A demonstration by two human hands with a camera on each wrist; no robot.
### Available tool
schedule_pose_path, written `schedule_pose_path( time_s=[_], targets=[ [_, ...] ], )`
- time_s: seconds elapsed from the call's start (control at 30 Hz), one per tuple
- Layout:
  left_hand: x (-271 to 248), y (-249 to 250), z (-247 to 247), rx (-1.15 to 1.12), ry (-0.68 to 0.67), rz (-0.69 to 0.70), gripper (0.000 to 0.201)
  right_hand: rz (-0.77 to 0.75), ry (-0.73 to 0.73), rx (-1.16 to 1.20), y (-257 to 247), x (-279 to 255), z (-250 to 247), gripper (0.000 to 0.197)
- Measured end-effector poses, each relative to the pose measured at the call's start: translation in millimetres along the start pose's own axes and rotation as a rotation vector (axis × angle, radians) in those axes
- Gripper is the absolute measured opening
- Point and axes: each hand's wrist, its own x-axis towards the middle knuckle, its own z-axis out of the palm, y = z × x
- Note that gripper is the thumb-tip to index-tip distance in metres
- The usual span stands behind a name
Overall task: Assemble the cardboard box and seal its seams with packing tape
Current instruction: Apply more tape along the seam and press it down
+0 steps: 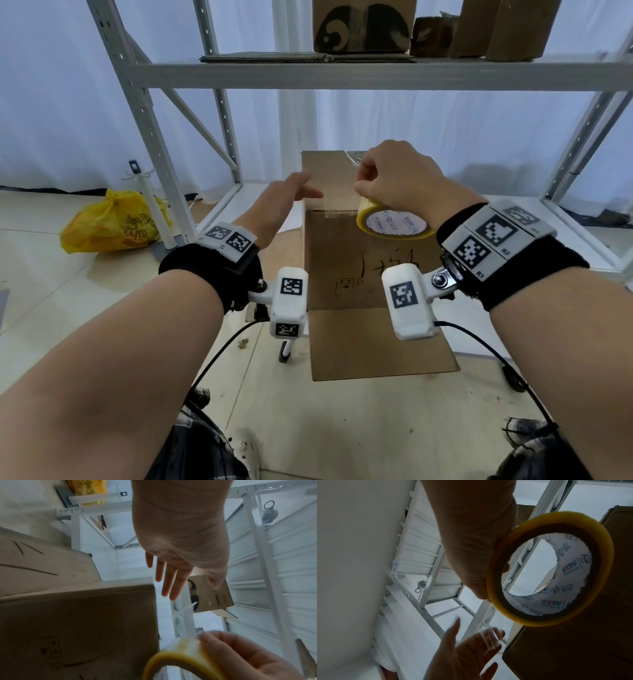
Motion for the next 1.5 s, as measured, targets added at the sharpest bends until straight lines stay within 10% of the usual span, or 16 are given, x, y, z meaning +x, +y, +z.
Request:
schedule_pose_path(
  time_s=[0.33,0.53,0.73,0.9,1.5],
  targets=[
    [0,18,8,0.027,-0.062,0.056,0.021,-0.007,0.022,0.081,4,-5,1,0.015],
    [1,28,3,0.074,0.013,-0.004,0.016,0.037,-0.149,0.389,11,-15,-2,0.06],
    [2,22,-8,0.119,0.068,-0.057,0.019,-0.049,-0.101,0.384,18,-15,-7,0.04],
    [3,27,-11,0.038,0.101,-0.06,0.021,-0.092,0.013,0.243,1,2,-22,0.037],
    [-3,-13,-15,0.203,0.126,-0.186,0.038,-0.222,-0.326,-0.436,-32,33,6,0.041]
  ],
)
